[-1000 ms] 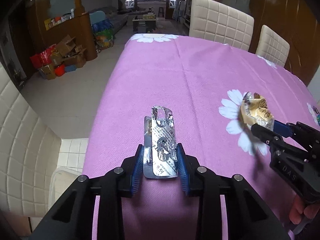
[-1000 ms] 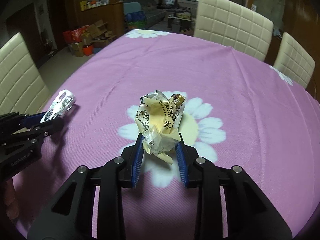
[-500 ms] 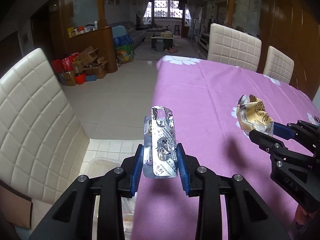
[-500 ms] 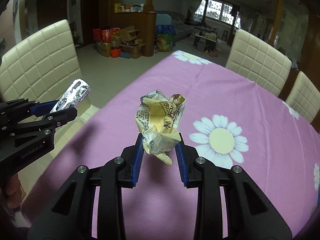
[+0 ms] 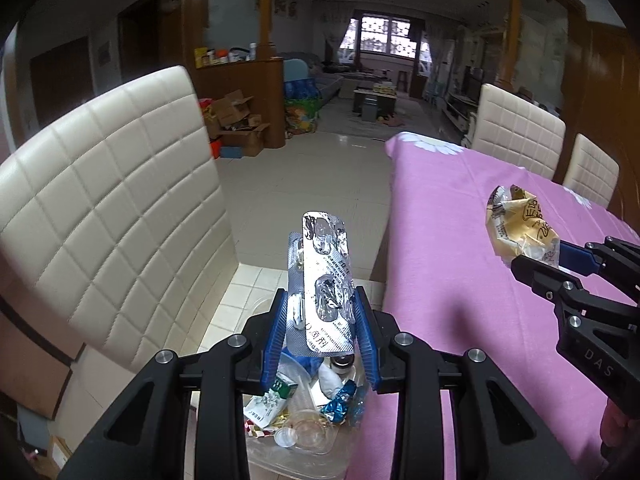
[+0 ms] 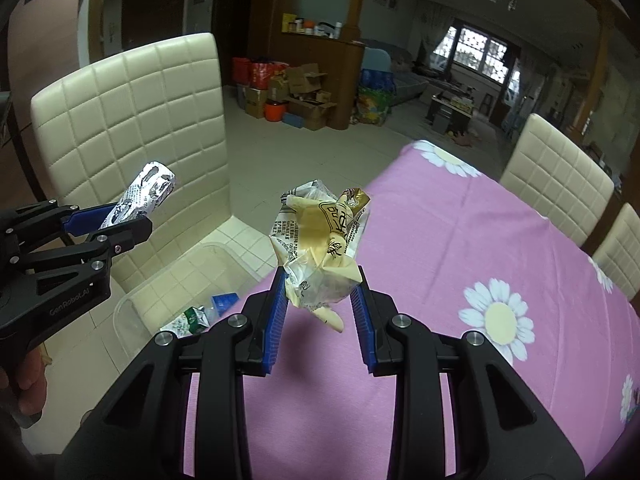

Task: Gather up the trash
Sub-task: 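Carry the yellow wrapper and silver blister pack over the clear bin with both grippers, then open the left gripper to drop the blister pack while the right drops the yellow wrapper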

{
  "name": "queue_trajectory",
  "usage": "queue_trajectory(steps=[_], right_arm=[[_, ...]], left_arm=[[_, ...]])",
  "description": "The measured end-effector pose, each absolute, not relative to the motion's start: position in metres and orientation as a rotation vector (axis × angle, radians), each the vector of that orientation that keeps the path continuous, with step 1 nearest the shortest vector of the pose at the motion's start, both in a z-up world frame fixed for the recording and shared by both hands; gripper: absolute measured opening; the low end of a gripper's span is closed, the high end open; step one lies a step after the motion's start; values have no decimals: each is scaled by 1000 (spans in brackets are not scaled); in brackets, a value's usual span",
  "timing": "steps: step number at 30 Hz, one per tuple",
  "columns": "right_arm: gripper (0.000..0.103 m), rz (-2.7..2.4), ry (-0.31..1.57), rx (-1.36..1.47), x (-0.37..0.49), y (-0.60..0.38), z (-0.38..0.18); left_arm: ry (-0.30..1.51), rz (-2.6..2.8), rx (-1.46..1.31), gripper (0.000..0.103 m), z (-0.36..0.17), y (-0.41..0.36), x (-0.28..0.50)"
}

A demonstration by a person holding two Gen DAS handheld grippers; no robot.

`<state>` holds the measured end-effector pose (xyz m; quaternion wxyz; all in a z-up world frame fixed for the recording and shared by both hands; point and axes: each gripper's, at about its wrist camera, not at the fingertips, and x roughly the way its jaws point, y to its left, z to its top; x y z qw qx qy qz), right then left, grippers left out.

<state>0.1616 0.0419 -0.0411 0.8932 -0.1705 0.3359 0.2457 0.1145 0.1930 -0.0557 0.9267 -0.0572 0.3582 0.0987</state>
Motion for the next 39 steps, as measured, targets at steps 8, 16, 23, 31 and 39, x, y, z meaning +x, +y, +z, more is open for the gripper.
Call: queue_trajectory(steps=[8,16,23,31,39], right_arm=[[33,543,701,-382,160,67,-42],[33,556,708,-401,159,80,-44],[33,561,712,-406,161,81,-45],[33,562,716,-407,161,82,-46],[33,586,717,-413,158,90,-48]], left_arm=[[741,234,-142,32,-65,215,106],[735,263,-142,38,-68,224,101],[712,266,-129,68,-64,224,97],[714,305,-183,85,-68,239,93],[714,362,-160,85,-74,248,81]])
